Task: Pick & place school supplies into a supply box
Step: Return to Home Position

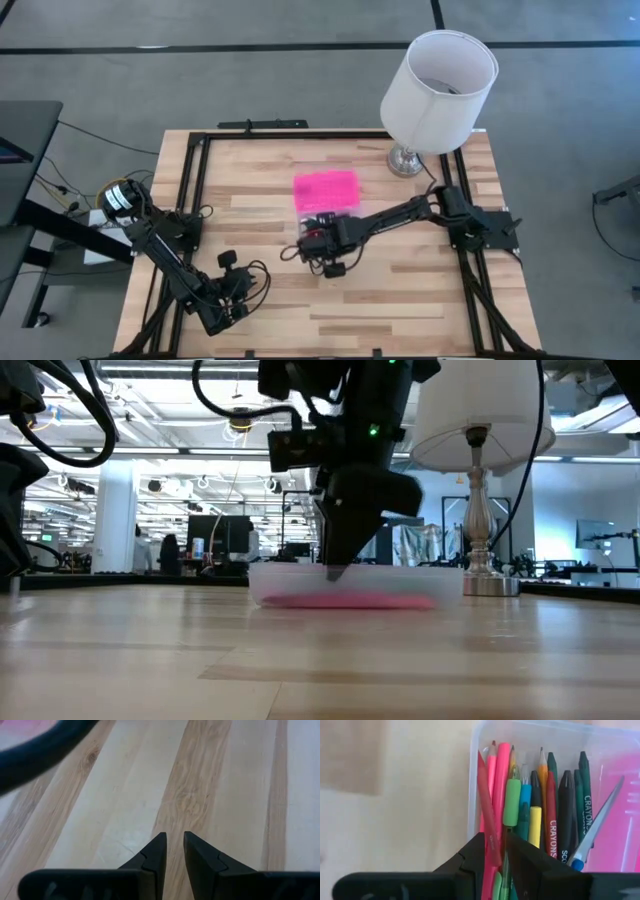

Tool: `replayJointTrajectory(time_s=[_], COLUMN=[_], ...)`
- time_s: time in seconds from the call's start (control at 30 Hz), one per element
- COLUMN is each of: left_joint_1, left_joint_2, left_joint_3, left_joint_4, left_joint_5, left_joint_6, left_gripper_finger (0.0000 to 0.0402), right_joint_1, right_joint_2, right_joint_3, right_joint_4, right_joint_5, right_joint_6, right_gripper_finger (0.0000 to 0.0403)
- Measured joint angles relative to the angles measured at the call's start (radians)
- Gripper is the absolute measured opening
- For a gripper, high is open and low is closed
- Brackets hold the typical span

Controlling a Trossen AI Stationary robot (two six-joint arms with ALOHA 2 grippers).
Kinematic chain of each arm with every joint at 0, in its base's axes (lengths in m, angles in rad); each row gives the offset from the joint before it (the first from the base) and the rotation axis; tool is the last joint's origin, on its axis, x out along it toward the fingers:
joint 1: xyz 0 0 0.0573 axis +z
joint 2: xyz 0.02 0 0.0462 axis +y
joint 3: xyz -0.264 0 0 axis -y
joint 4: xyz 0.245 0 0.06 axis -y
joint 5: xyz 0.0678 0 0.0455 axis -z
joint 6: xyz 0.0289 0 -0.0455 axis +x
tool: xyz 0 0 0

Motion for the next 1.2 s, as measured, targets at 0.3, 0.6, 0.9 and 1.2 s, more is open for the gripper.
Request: replayJointTrajectory(time_s=[0.3,0.6,0.9,1.2], left_joint_1=[0.0,0.053,0.156,0.265], left_joint_2=[0.0,0.0,0.0,0.0], left_joint_3=[0.0,0.0,0.0,-0.009], left_joint_4=[-0.025,-0.041,-0.041,-0.035], left_joint_5=[-0.05,-0.08,-0.145,-0.197], left_joint_6=[0.002,0.017,0.105,0.222], left_gripper_finger=[0.0061,0.0061,0.0061,0.0061], right_joint_1=[0.115,0.238,0.328,0.396], right_joint_2=[0.003,0.003,0.003,-0.023], right_joint_3=[-0.002,-0.002,-0.002,-0.001], right_joint_4=[0.039,0.053,0.068,0.051], right_joint_5=[-0.028,-0.018,0.025,0.36], right_joint_6=[-0.012,0.015,0.068,0.154], right_gripper_finger=[0.0075,0.0075,0.0075,0.0075])
